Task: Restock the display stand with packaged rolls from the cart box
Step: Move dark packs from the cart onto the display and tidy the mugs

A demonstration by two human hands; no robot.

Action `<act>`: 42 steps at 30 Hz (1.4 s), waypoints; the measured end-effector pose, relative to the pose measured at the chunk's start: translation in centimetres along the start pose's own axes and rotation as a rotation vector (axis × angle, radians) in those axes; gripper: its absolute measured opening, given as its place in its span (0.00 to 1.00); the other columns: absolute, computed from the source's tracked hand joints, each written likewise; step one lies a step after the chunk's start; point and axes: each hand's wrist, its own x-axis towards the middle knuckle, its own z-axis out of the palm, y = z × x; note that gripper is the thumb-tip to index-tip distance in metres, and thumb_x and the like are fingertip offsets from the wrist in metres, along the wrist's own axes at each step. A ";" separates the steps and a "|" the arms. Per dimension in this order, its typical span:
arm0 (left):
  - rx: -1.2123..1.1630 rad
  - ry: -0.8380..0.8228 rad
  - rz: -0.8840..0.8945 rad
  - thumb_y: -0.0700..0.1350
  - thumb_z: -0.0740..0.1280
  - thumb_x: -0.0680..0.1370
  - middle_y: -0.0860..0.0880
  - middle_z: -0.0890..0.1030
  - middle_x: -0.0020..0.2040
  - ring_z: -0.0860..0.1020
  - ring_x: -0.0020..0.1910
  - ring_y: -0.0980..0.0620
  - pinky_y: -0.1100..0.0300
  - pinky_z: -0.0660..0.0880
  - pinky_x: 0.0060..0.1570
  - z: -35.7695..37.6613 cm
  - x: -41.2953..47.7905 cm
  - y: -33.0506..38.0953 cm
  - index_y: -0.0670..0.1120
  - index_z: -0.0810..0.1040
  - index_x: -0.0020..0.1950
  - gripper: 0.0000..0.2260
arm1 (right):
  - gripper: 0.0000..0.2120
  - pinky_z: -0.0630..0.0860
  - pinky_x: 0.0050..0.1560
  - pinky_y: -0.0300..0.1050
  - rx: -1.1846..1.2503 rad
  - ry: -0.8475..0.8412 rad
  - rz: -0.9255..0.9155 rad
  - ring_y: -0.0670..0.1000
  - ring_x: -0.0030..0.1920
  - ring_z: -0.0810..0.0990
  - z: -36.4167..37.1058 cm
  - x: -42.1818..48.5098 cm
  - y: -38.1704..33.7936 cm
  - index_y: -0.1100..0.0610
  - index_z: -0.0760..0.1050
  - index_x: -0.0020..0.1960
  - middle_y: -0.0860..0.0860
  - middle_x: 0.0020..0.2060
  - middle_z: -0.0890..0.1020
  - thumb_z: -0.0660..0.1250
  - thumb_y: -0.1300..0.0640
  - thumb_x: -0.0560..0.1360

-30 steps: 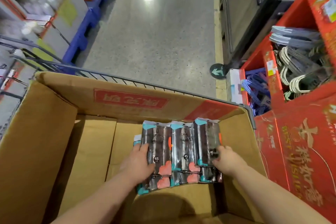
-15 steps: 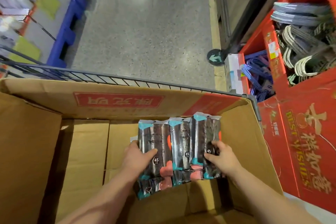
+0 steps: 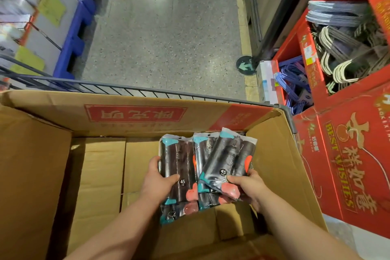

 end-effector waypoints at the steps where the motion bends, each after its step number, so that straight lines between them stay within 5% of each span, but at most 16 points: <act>1: -0.005 0.003 -0.006 0.42 0.73 0.73 0.47 0.78 0.51 0.81 0.44 0.46 0.51 0.80 0.47 -0.1 -0.6 0.3 0.51 0.61 0.71 0.31 | 0.19 0.80 0.44 0.57 0.029 -0.005 -0.015 0.59 0.44 0.82 -0.2 -0.6 -0.1 0.57 0.68 0.53 0.58 0.46 0.81 0.73 0.68 0.69; 4: -0.058 0.046 -0.008 0.47 0.73 0.72 0.47 0.80 0.49 0.82 0.43 0.45 0.49 0.79 0.50 -0.4 -2.1 0.9 0.54 0.64 0.70 0.30 | 0.19 0.76 0.39 0.45 0.021 0.031 -0.107 0.55 0.41 0.80 -1.1 -2.4 -0.2 0.56 0.68 0.58 0.56 0.47 0.81 0.70 0.67 0.71; 9: -0.263 0.005 0.075 0.41 0.71 0.74 0.45 0.81 0.53 0.81 0.48 0.43 0.46 0.78 0.53 0.2 -5.5 2.9 0.52 0.68 0.67 0.23 | 0.17 0.79 0.48 0.54 -0.027 0.001 -0.249 0.58 0.44 0.81 -4.1 -6.8 -0.8 0.54 0.70 0.57 0.54 0.45 0.81 0.70 0.66 0.72; 13: -0.362 -0.048 0.181 0.38 0.70 0.75 0.48 0.80 0.48 0.82 0.46 0.43 0.47 0.79 0.51 2.1 -9.6 5.3 0.49 0.69 0.66 0.22 | 0.15 0.75 0.37 0.42 0.019 0.028 -0.401 0.50 0.39 0.79 -7.9 -11.1 -0.7 0.51 0.68 0.53 0.49 0.42 0.79 0.68 0.66 0.74; 18: -0.335 -0.143 0.353 0.42 0.72 0.74 0.46 0.78 0.62 0.81 0.53 0.43 0.43 0.78 0.54 6.2 -15.8 7.7 0.52 0.69 0.69 0.25 | 0.21 0.77 0.41 0.48 0.160 0.118 -0.481 0.55 0.43 0.81 -15.1 -16.7 2.2 0.55 0.68 0.61 0.55 0.47 0.81 0.70 0.64 0.72; 21: -0.321 -0.211 0.430 0.45 0.72 0.73 0.46 0.74 0.67 0.77 0.60 0.42 0.40 0.75 0.59 10.0 -20.6 8.4 0.56 0.67 0.71 0.28 | 0.26 0.76 0.35 0.42 0.264 0.183 -0.530 0.55 0.45 0.82 -20.7 -20.1 6.2 0.57 0.70 0.63 0.57 0.51 0.81 0.73 0.62 0.66; 25: -0.325 -0.341 0.507 0.41 0.73 0.71 0.42 0.78 0.61 0.79 0.55 0.40 0.41 0.75 0.59 16.5 -29.1 7.9 0.52 0.69 0.69 0.28 | 0.20 0.79 0.44 0.50 0.402 0.290 -0.577 0.54 0.46 0.81 -28.9 -25.0 14.0 0.53 0.71 0.58 0.54 0.49 0.81 0.71 0.65 0.70; 29: -0.253 -0.472 0.604 0.35 0.69 0.75 0.41 0.81 0.51 0.81 0.45 0.41 0.46 0.78 0.48 23.7 -38.1 6.4 0.49 0.69 0.65 0.21 | 0.15 0.74 0.27 0.41 0.575 0.384 -0.613 0.52 0.36 0.80 -36.6 -29.2 21.9 0.56 0.72 0.52 0.53 0.40 0.81 0.70 0.69 0.70; 31: -0.215 -0.508 0.646 0.34 0.68 0.75 0.42 0.81 0.48 0.81 0.41 0.43 0.53 0.77 0.39 27.2 -42.0 5.7 0.52 0.68 0.62 0.21 | 0.13 0.75 0.27 0.41 0.652 0.439 -0.610 0.53 0.36 0.78 -40.0 -31.3 25.7 0.56 0.71 0.50 0.53 0.39 0.80 0.66 0.72 0.73; 35: -0.139 -0.610 0.694 0.36 0.70 0.74 0.42 0.80 0.55 0.81 0.48 0.42 0.47 0.78 0.48 32.8 -48.4 4.0 0.51 0.68 0.60 0.20 | 0.12 0.74 0.31 0.43 0.726 0.550 -0.621 0.54 0.35 0.78 -45.5 -35.3 31.8 0.58 0.71 0.48 0.57 0.41 0.80 0.66 0.73 0.72; 39: -0.093 -0.628 0.756 0.36 0.71 0.74 0.44 0.79 0.49 0.80 0.41 0.47 0.54 0.76 0.40 36.4 -53.2 4.2 0.45 0.69 0.61 0.19 | 0.13 0.73 0.27 0.40 0.786 0.603 -0.644 0.53 0.36 0.79 -49.6 -38.2 34.5 0.59 0.72 0.54 0.55 0.42 0.80 0.66 0.71 0.73; 42: -0.086 -0.648 0.786 0.39 0.74 0.70 0.42 0.80 0.48 0.81 0.42 0.44 0.49 0.78 0.46 38.1 -56.2 6.1 0.44 0.70 0.61 0.23 | 0.15 0.70 0.21 0.32 0.834 0.628 -0.685 0.51 0.37 0.78 -52.2 -39.6 34.4 0.58 0.70 0.58 0.53 0.42 0.79 0.65 0.70 0.74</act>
